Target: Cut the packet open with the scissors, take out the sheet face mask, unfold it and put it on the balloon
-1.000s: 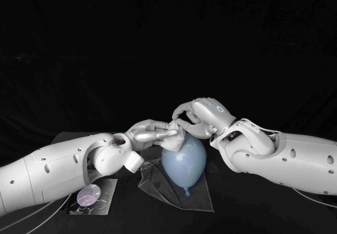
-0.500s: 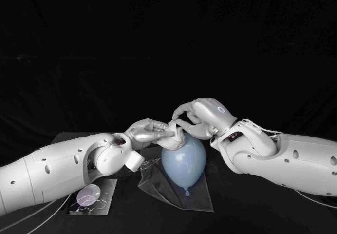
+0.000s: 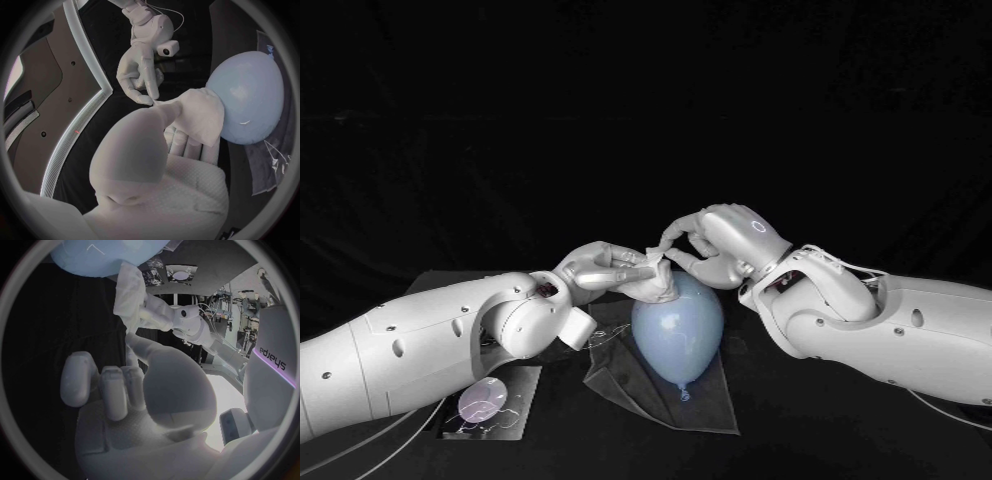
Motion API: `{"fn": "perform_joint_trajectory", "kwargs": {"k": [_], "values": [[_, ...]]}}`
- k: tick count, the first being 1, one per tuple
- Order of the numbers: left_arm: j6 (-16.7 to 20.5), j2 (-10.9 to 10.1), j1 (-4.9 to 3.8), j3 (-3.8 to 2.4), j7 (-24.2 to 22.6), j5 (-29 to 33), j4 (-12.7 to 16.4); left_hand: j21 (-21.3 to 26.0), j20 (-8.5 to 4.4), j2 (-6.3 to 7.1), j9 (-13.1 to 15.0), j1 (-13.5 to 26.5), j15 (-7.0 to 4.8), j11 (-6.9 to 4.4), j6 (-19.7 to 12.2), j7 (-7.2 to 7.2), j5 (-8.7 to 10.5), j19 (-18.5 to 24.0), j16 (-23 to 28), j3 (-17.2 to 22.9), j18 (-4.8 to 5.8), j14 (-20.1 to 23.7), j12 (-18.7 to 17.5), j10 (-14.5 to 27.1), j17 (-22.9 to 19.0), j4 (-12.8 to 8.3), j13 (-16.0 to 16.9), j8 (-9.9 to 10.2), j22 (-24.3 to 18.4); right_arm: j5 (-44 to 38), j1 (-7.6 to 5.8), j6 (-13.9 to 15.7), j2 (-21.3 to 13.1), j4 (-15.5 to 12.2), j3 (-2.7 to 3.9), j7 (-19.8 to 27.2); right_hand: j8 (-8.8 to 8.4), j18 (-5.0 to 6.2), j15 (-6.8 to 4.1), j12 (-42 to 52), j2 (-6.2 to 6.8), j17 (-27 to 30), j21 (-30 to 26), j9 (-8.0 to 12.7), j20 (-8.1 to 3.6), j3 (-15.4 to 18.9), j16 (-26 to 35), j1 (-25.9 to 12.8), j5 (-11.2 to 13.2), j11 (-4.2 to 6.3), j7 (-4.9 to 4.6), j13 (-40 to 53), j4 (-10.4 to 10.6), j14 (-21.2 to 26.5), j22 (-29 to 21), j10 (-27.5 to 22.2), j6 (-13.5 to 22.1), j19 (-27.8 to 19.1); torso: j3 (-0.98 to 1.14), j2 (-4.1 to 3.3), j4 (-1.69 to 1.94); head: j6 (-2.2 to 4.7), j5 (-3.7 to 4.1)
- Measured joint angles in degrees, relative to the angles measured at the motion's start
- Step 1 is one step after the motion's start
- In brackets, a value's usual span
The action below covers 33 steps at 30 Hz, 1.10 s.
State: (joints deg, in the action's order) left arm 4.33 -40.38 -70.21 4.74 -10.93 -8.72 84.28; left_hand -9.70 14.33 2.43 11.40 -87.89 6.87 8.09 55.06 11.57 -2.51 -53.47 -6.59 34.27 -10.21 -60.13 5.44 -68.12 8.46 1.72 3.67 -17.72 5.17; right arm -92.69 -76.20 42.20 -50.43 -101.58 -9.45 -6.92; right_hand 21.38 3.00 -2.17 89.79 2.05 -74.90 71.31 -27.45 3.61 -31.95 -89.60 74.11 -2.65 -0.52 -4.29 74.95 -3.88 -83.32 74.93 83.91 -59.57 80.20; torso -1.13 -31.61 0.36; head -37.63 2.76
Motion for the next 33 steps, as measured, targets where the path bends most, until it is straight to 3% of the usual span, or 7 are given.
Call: {"fn": "perform_joint_trajectory", "kwargs": {"k": [19, 20, 21, 23, 25, 29, 33], "values": [[4.4, -0.1, 0.02, 0.01, -1.5, -0.4, 0.3, -1.5, -0.71, 0.38, 0.1, 1.1, -1.00, -0.32, 0.6, -0.19, -0.11, -0.7, -0.9, 1.1, 0.03, -2.4, 0.2, -2.4, 0.8, -1.4, 0.1, -0.7, 0.5, 0.3, 1.72, -2.9, -1.6, -1.9, -0.03, -1.3, 0.14, 0.00, 0.00, -0.2, 0.32, 0.0, -0.3, 0.0, 0.00, -0.4, -0.2, -0.3, 0.0, 0.00, -0.11, 0.0, -0.1, 0.0, 0.0, 0.0, 0.3, 0.0, 0.01, -0.02, -0.02, -0.12, -0.03], [4.6, -0.1, 0.02, 0.01, -1.7, -0.4, 0.3, -1.5, -0.71, 0.38, 0.1, 1.1, -1.05, -0.32, 0.6, -0.20, -0.11, -0.7, -0.9, 1.2, 0.04, -2.5, 0.2, -2.4, 0.8, -1.5, 0.1, -0.7, 0.6, 0.5, 1.77, -2.8, -1.8, -2.0, -0.03, -1.3, 0.17, 0.00, 0.00, -0.9, 0.61, 0.0, -0.7, -2.6, 0.00, -0.8, -0.2, -0.6, 0.0, 0.00, -0.24, 0.0, 0.1, 0.0, 0.0, 0.0, 0.9, 0.0, 0.01, -0.02, -0.02, -0.12, 0.00], [4.8, -0.2, 0.02, 0.01, -1.8, -0.4, 0.3, -1.5, -0.71, 0.45, 0.1, 1.2, -1.12, -0.32, 0.6, -0.20, -0.11, -0.7, -0.9, 1.2, 0.03, -2.5, 0.2, -2.4, 0.8, -1.5, 0.1, -0.7, 0.6, 0.6, 1.81, -2.6, -1.9, -2.0, -0.03, -1.3, 0.17, 0.00, 0.00, -1.3, 0.61, 0.0, -0.9, -3.1, -0.13, -0.9, -0.2, -0.6, 0.0, 0.00, -0.40, 0.0, 0.1, 0.0, 0.0, 0.0, 1.1, -0.1, 0.01, -0.02, -0.02, -0.12, 0.01], [5.2, -0.2, 0.02, 0.01, -1.9, -0.4, 0.2, -1.6, -0.71, 0.45, 0.1, 1.2, -1.12, -0.32, 0.6, -0.20, -0.11, -0.7, -0.9, 1.2, 0.04, -2.5, 0.2, -2.4, 0.8, -1.5, 0.1, -0.7, 0.6, 1.1, 1.87, -2.2, -2.0, -2.0, -0.03, -1.3, -0.20, 0.53, 0.00, -3.7, 1.26, 0.0, -2.0, -6.3, -0.11, -1.0, -0.1, -1.2, 0.0, 0.00, -0.61, 0.0, 0.3, 0.0, 0.0, 0.0, 2.3, -0.9, 0.01, -0.02, -0.02, -0.12, 0.03], [5.5, -0.3, 0.02, 0.01, -2.1, -0.4, 0.2, -1.7, -0.91, 0.53, 0.1, 1.3, -0.93, -0.32, 0.6, -0.20, -0.11, -0.9, -0.9, 1.4, 0.04, -2.8, 0.2, -2.4, 0.9, -1.8, 0.1, -0.7, 0.6, 1.8, 1.90, -1.6, -2.2, -2.0, -0.03, -1.2, -1.43, 0.96, 0.00, -5.6, 1.94, 0.0, -2.8, -7.3, 0.22, -0.4, -0.1, -1.9, 0.0, -0.14, -1.16, 0.0, 0.9, 0.0, 0.0, -0.1, 3.5, -1.3, 0.01, -0.01, -0.02, -0.12, 0.04], [6.1, -0.3, 0.02, 0.01, -2.5, -0.5, 0.2, -1.7, -0.91, 0.61, 0.1, 1.4, -0.93, -0.32, 0.6, -0.20, -0.11, -0.9, -0.9, 1.4, 0.05, -2.8, 0.2, -2.4, 0.9, -2.1, 0.1, -0.7, 0.6, 3.4, 1.94, -0.2, -2.7, -2.3, -0.03, -0.7, -4.32, 0.97, 0.62, -9.2, 4.82, 0.0, -3.9, -6.0, 0.83, 1.7, 0.0, -4.3, 0.0, -1.49, -2.60, 0.0, 3.0, -0.6, 0.0, 0.1, 5.7, -1.9, 0.01, -0.01, -0.02, -0.12, 0.10], [6.4, -0.4, 0.02, 0.01, -2.8, -0.8, 0.2, -1.7, -0.91, 0.67, 0.1, 1.4, -0.93, -0.14, 0.6, -0.21, -0.11, -0.9, -0.9, 1.4, 0.06, -2.8, 0.2, -2.6, 1.0, -2.1, 0.1, -0.7, 0.7, 5.5, 1.95, 1.2, -3.5, -2.9, -0.03, 0.2, -5.69, 0.97, 0.76, -10.4, 6.50, 0.0, -4.2, -5.1, 1.13, 3.3, 0.1, -5.3, 0.0, -1.86, -3.06, 0.0, 4.6, -0.7, 0.0, 0.0, 6.2, -2.2, 0.01, -0.01, -0.02, -0.12, 0.14]]}}
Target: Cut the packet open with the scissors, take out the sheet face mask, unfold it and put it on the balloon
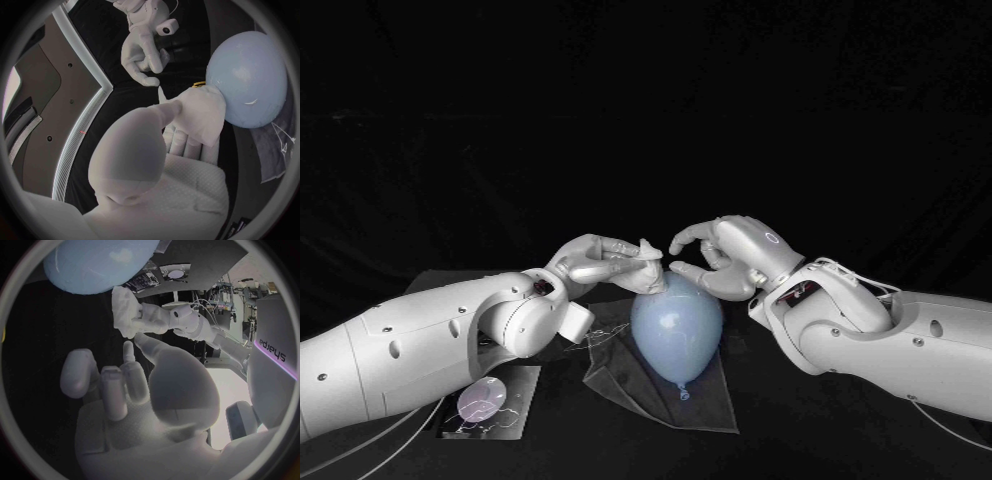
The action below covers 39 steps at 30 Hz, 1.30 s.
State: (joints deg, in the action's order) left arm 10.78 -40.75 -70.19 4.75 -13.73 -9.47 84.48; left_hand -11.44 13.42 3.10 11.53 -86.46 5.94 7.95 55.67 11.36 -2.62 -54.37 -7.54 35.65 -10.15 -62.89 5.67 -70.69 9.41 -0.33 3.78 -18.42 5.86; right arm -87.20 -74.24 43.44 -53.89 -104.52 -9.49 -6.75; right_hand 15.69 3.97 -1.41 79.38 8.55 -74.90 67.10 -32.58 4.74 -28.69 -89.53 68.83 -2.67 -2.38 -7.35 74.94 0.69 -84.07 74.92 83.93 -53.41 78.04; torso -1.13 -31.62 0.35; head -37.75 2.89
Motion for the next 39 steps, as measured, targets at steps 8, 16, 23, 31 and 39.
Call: {"fn": "perform_joint_trajectory", "kwargs": {"k": [8, 16, 23, 31, 39], "values": [[0.6, -0.1, 0.00, 0.00, -0.9, -2.9, 0.0, -0.5, 0.00, -0.03, 0.1, 0.0, -0.11, -0.18, 0.0, 0.00, 0.11, 0.0, 0.0, 0.6, 0.01, -0.3, 0.0, -0.2, 0.2, -1.0, 0.0, 0.0, 0.2, 7.4, -0.04, 1.8, -1.7, -0.7, 0.00, 1.8, -1.40, 0.00, 0.28, 0.7, 0.02, 0.0, 0.6, 0.9, 0.47, 1.0, 0.1, -0.1, -0.1, 0.00, -0.07, 0.0, 3.0, 0.1, 0.0, 0.0, -0.1, 0.5, 0.00, 0.01, 0.00, 0.00, -0.13], [1.6, -0.1, 0.00, 0.00, -2.4, -10.2, 0.0, -0.8, 0.00, -0.18, 0.3, -0.2, -0.10, -0.18, 0.0, -0.01, 0.05, 0.0, 0.0, 0.7, 0.02, -0.3, 0.0, -0.2, 0.3, -1.5, 0.0, 0.0, 0.3, 21.9, -1.57, 0.5, -1.5, 0.8, 0.03, 2.7, -3.08, -0.03, 0.30, 6.9, -2.00, -0.1, 5.5, 1.7, 0.41, 2.6, -0.3, -2.1, -3.2, 0.00, 0.13, 0.0, 9.4, 0.2, 0.0, 0.0, -1.8, 3.2, 0.03, 0.02, 0.00, 0.04, -0.25], [3.3, 0.0, 0.01, 0.01, -4.2, -18.0, 0.1, -0.9, 0.00, -0.24, 0.2, -0.2, -0.27, -0.18, 0.0, -0.01, 0.00, 0.0, 0.0, 0.8, 0.03, -0.5, -0.1, -0.2, 0.3, -1.8, 0.0, 0.0, 0.4, 38.1, -4.08, -6.7, 0.5, 3.2, 0.05, 0.8, -3.54, -0.05, 0.30, 9.9, -2.30, 0.0, 6.5, 1.8, 0.41, 3.9, -0.3, -2.4, -3.7, 0.01, 0.28, 0.0, 11.1, 0.2, 0.0, 0.0, -2.0, 3.5, 0.03, 0.02, -0.01, 0.16, 0.02], [5.2, 0.1, 0.01, 0.01, -5.7, -22.4, 0.1, -0.9, -0.22, -0.24, 0.2, -0.2, -0.20, 0.01, 0.2, -0.23, 0.00, 0.2, 0.0, 0.9, 0.05, -0.6, 0.1, -0.4, 0.3, -1.8, -0.1, 0.0, 0.4, 50.6, -5.50, -15.4, 2.5, 4.3, 0.05, -3.4, -3.86, -0.07, 0.30, 10.1, -2.06, 0.0, 6.5, 1.8, 0.41, 5.3, -0.2, -2.7, -4.5, 0.01, 0.08, 0.0, 12.3, 0.2, 0.0, 0.0, -2.2, 3.5, -0.01, 0.01, 0.02, 0.21, 0.23], [6.6, 0.3, 0.01, 0.00, -6.0, -24.9, -0.3, -1.1, -0.22, -0.25, 0.2, -0.3, -0.19, 0.01, 0.2, -0.24, 0.00, 0.2, 0.0, 0.7, 0.41, -0.6, 0.1, -0.4, 0.4, -2.0, -0.1, 0.0, 0.5, 58.3, -5.77, -19.2, 3.5, 5.3, 0.03, -5.0, -3.86, -0.11, 0.30, 10.4, -1.37, 0.0, 7.1, 1.7, 0.31, 6.3, -0.2, -1.9, -4.9, 0.02, 0.26, 0.0, 11.9, 0.2, 0.0, 0.0, -2.4, 4.0, -0.04, -0.02, 0.04, 0.08, 0.26]]}}
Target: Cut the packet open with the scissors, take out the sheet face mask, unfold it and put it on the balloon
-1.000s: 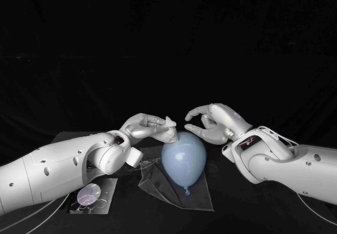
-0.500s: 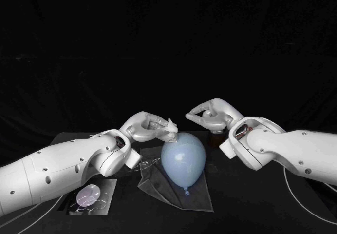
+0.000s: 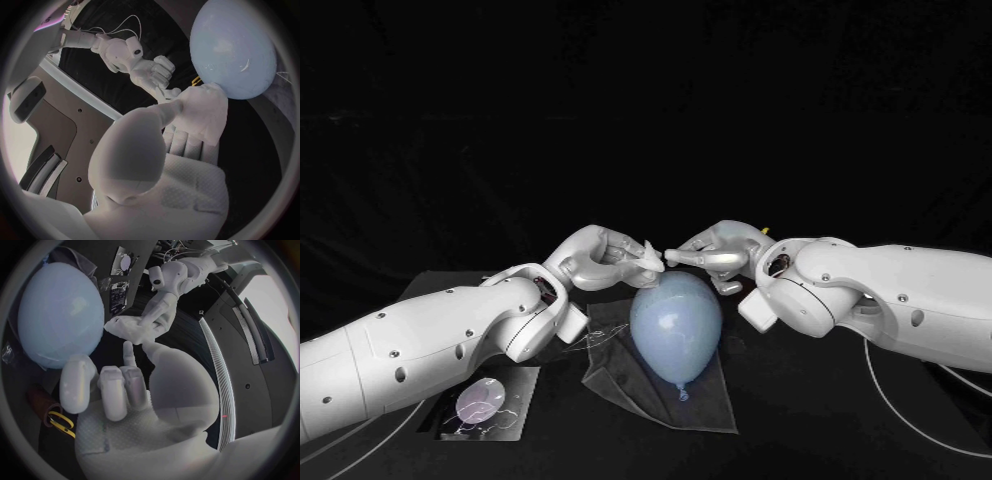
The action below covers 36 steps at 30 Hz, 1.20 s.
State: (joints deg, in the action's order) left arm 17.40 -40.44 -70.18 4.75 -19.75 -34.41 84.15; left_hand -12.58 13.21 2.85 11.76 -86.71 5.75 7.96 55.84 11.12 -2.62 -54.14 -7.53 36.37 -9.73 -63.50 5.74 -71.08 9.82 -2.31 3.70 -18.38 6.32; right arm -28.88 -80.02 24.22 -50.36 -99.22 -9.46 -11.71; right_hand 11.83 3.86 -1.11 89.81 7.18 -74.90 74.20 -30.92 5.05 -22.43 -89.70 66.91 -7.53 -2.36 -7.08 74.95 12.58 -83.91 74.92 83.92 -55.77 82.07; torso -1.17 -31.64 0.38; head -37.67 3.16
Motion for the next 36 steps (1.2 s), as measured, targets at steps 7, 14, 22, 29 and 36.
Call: {"fn": "perform_joint_trajectory", "kwargs": {"k": [7, 14, 22, 29, 36], "values": [[0.6, 0.3, 0.00, 0.00, 0.2, -1.8, -0.6, 0.0, 0.00, 0.00, 0.0, 0.0, 0.01, 0.00, -0.1, -0.07, 0.00, 0.0, 0.0, 0.0, 0.02, 0.0, 0.0, 0.0, 0.1, 0.0, 0.0, 0.0, 0.1, 6.0, -0.06, -0.6, 0.6, 0.6, 0.00, 0.7, -0.21, -0.03, 0.00, 0.0, -0.09, 0.0, 0.5, -0.1, 0.20, 0.4, -0.1, 1.7, 0.0, 0.00, 0.01, 0.0, -0.4, 0.0, 0.0, 0.0, 0.0, 0.2, 0.04, 0.00, -0.02, 0.01, 0.01], [0.8, 0.3, 0.00, 0.00, 0.7, -3.0, -0.9, 0.0, 0.00, 0.00, -0.1, 0.0, 0.01, 0.00, 0.1, -0.22, 0.11, 0.0, 0.0, 0.0, 0.03, 0.0, 0.0, 0.0, 0.1, 0.0, 0.0, 0.0, 0.1, 10.3, -0.07, -0.4, 0.7, 0.9, 0.00, 2.6, -0.21, -0.34, 0.00, 0.0, -0.52, -0.1, 0.9, -0.2, -0.01, 0.4, -0.1, 2.2, 0.0, 0.00, 0.17, 0.0, -0.8, 0.0, 0.0, 0.0, -0.2, 0.4, 0.07, 0.00, -0.04, -0.08, -0.01], [0.8, 0.4, 0.00, 0.00, 1.2, -3.8, -1.0, 0.0, -0.15, 0.00, -0.2, 0.0, -0.09, 0.00, 0.1, -0.28, 0.19, 0.2, 0.0, -0.2, 0.05, -0.3, -0.1, 0.0, 0.1, -0.2, 0.0, 0.0, 0.1, 12.6, -0.08, -0.3, 1.0, 1.1, 0.00, 4.2, -0.21, -0.37, 0.00, 0.0, -0.32, -0.1, 0.9, -0.2, -0.01, 0.5, -0.1, 2.4, 0.0, 0.01, 0.17, 0.0, -0.9, 0.0, 0.0, 0.0, -0.2, 0.4, 0.04, -0.01, -0.01, -0.14, -0.05], [0.8, 0.4, 0.00, 0.00, 1.4, -4.0, -1.0, 0.0, -0.20, 0.00, -0.2, 0.0, -0.09, -0.01, 0.1, -0.29, 0.00, 0.2, 0.0, -0.2, 0.06, -0.3, -0.2, 0.0, 0.1, -0.2, 0.0, 0.0, 0.1, 13.5, -0.08, -0.4, 2.0, 1.8, 0.00, 4.9, -1.11, -0.38, 0.01, 0.0, -0.32, 0.0, 0.5, -0.2, -0.01, 1.2, 0.0, 2.4, 0.7, -0.09, -0.30, 0.0, -0.8, 0.0, 0.0, 0.1, 0.3, 0.4, 0.03, -0.02, 0.02, -0.11, -0.09], [0.7, 0.5, 0.00, -0.01, 1.6, -4.2, -0.9, 0.0, 0.00, 0.01, -0.1, 0.0, -0.08, -0.02, 0.1, -0.29, 0.00, 0.4, 0.0, -0.2, 0.07, -0.3, 0.0, 0.0, 0.2, -0.2, 0.0, 0.0, 0.1, 13.6, -0.08, -0.5, 3.0, 2.8, 0.01, 5.4, -1.78, -0.40, 0.31, -0.1, -0.45, 0.0, 0.2, 0.0, 0.32, 2.4, 0.0, 3.0, 3.4, -0.54, -0.85, 0.0, -0.8, -0.1, 0.0, 0.1, 0.9, 0.1, 0.03, -0.04, 0.03, -0.19, -0.15]]}}
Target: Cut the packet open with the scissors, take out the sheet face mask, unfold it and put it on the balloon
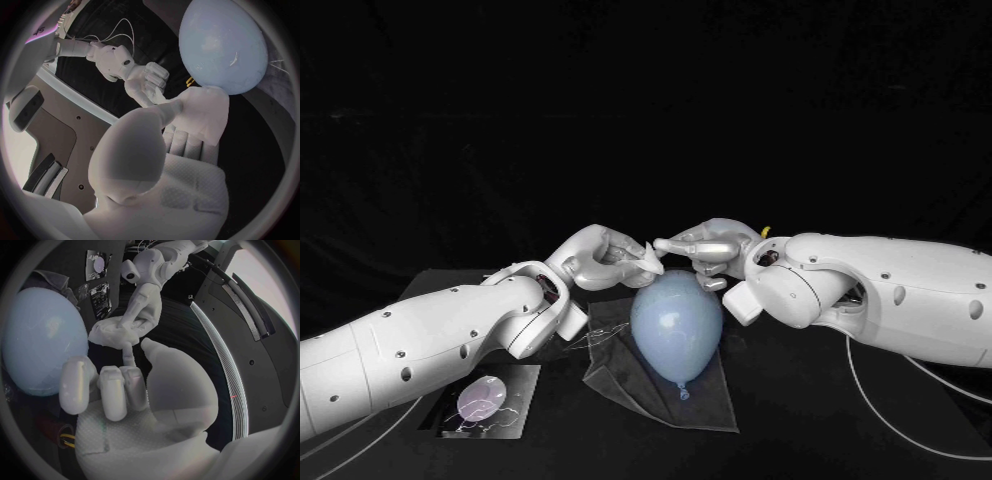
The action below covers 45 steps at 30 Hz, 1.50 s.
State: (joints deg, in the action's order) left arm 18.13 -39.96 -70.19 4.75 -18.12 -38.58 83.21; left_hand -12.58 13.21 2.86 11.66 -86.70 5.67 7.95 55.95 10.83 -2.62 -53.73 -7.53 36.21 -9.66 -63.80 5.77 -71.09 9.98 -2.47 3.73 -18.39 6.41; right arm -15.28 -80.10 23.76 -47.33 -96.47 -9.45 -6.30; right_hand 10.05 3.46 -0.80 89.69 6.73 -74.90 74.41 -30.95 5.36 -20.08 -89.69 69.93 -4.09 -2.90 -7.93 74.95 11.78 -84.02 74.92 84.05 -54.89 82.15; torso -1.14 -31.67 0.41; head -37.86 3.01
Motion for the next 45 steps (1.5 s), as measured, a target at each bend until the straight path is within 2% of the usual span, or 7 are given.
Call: {"fn": "perform_joint_trajectory", "kwargs": {"k": [17, 23, 27, 32, 35, 41, 45], "values": [[-0.2, 0.4, 0.00, 0.00, 0.6, -0.1, -0.2, 0.0, -0.20, 0.02, 0.0, 0.0, 0.10, -0.10, 0.0, 0.00, 0.00, 0.2, 0.0, 0.0, 0.01, -0.1, 0.0, -0.1, 0.0, 0.0, 0.0, 0.0, 0.0, -0.6, -0.01, -0.9, 1.8, 2.0, 0.00, 0.2, -0.09, -0.01, 0.01, 0.1, -0.59, -0.1, -0.2, 0.0, 0.20, 1.0, -0.1, 2.1, 0.9, -0.20, -0.16, -0.1, -0.7, 0.0, 0.0, -0.2, 0.2, -0.2, 0.01, 0.05, -0.08, 0.21, -0.07], [-0.3, 0.4, 0.01, 0.01, 0.9, -0.1, -0.3, 0.0, -0.01, 0.11, 0.0, 0.1, 0.10, -0.12, 0.0, 0.00, 0.00, 0.4, 0.0, 0.0, 0.02, -0.1, 0.0, -0.1, 0.0, 0.0, 0.0, 0.0, 0.0, -1.1, -0.02, -1.2, 2.1, 2.4, 0.01, 0.0, -0.08, -0.02, 0.10, 0.1, -0.79, 0.0, -0.3, -0.2, 0.20, 1.3, -0.1, 2.9, 0.9, -0.19, 0.38, 0.0, -1.1, 0.1, 0.0, -0.2, -0.8, -0.2, 0.01, 0.04, -0.05, 0.24, -0.01], [-0.5, 0.4, 0.03, 0.03, 1.0, -0.1, -0.3, 0.0, -0.01, 0.18, 0.0, 0.2, 0.11, -0.16, 0.0, 0.00, 0.01, 0.4, 0.0, 0.0, 0.02, -0.1, -0.1, -0.2, 0.1, 0.0, 0.0, 0.0, 0.0, -1.5, -0.02, -1.3, 2.1, 2.4, 0.01, -0.1, 0.36, -0.02, 0.10, 0.1, -1.55, 0.0, 0.0, -0.4, 0.20, 1.0, 0.0, 3.8, 0.9, -0.17, 0.76, 0.0, -1.8, 0.1, 0.0, -0.2, -1.6, -0.2, 0.01, 0.04, -0.05, 0.21, -0.03], [-0.6, 0.4, 0.03, 0.03, 1.1, -0.2, -0.3, 0.0, -0.01, 0.30, -0.1, 0.3, 0.11, -0.17, 0.0, 0.00, 0.04, 0.4, 0.0, 0.4, 0.02, -0.1, -0.1, -0.2, 0.1, -0.4, -0.1, 0.0, 0.1, -2.1, -0.03, -1.4, 2.1, 2.4, 0.02, -0.2, 1.29, -0.02, -0.09, 0.1, -2.53, 0.0, 0.3, -0.8, -0.04, 0.1, 0.0, 6.5, 0.9, 0.58, 1.76, 0.0, -3.8, 0.3, 0.0, -0.1, -3.2, 0.0, 0.01, 0.04, -0.03, 0.20, -0.04], [-0.7, 0.4, 0.03, 0.03, 1.2, -0.2, -0.3, 0.0, -0.01, 0.30, -0.1, 0.3, 0.12, -0.17, 0.0, 0.00, 0.22, 0.4, 0.0, 0.6, 0.03, -0.1, -0.1, -0.2, 0.1, -0.6, -0.1, 0.0, 0.1, -2.6, -0.03, -1.6, 2.1, 2.3, 0.02, -0.5, 1.72, -0.03, -0.23, 0.1, -2.51, 0.0, 0.5, -1.0, -0.24, -0.3, -0.1, 7.0, 0.9, 0.98, 2.22, 0.0, -4.3, 0.4, 0.0, -0.1, -4.1, 0.2, 0.01, 0.04, -0.02, 0.19, -0.04], [-0.7, 0.4, 0.00, 0.00, 1.3, -0.2, -0.3, 0.0, 0.12, 0.30, -0.1, 0.3, 0.14, -0.17, 0.0, -0.01, 0.00, 0.5, 0.0, 0.6, 0.03, -0.1, -0.2, -0.2, 0.1, -0.6, -0.1, 0.0, 0.1, -3.7, -0.03, -1.9, 1.7, 1.8, 0.01, -0.9, 2.14, -0.05, -0.42, 0.1, -2.49, 0.0, 0.5, -1.1, -0.56, -0.2, -0.1, 7.0, 0.9, 1.27, 2.37, 0.0, -4.4, 0.6, 0.0, 0.0, -4.7, 0.3, 0.01, 0.05, -0.03, 0.19, -0.05], [-0.7, 0.4, 0.00, 0.00, 1.4, -0.2, -0.3, 0.0, 0.20, 0.28, -0.1, 0.3, 0.21, -0.17, 0.0, -0.01, 0.00, 0.6, 0.0, 0.6, 0.04, -0.2, -0.2, -0.2, 0.1, -0.6, -0.1, 0.0, 0.1, -4.4, -0.02, -2.1, 1.3, 1.5, -0.01, -1.3, 2.14, -0.07, -0.45, 0.1, -1.63, 0.0, 0.5, -1.1, -0.66, 0.3, -0.1, 6.1, 0.9, 1.27, 2.37, 0.0, -4.0, 0.6, 0.0, 0.0, -4.7, 0.2, 0.01, 0.04, -0.04, 0.19, -0.07]]}}
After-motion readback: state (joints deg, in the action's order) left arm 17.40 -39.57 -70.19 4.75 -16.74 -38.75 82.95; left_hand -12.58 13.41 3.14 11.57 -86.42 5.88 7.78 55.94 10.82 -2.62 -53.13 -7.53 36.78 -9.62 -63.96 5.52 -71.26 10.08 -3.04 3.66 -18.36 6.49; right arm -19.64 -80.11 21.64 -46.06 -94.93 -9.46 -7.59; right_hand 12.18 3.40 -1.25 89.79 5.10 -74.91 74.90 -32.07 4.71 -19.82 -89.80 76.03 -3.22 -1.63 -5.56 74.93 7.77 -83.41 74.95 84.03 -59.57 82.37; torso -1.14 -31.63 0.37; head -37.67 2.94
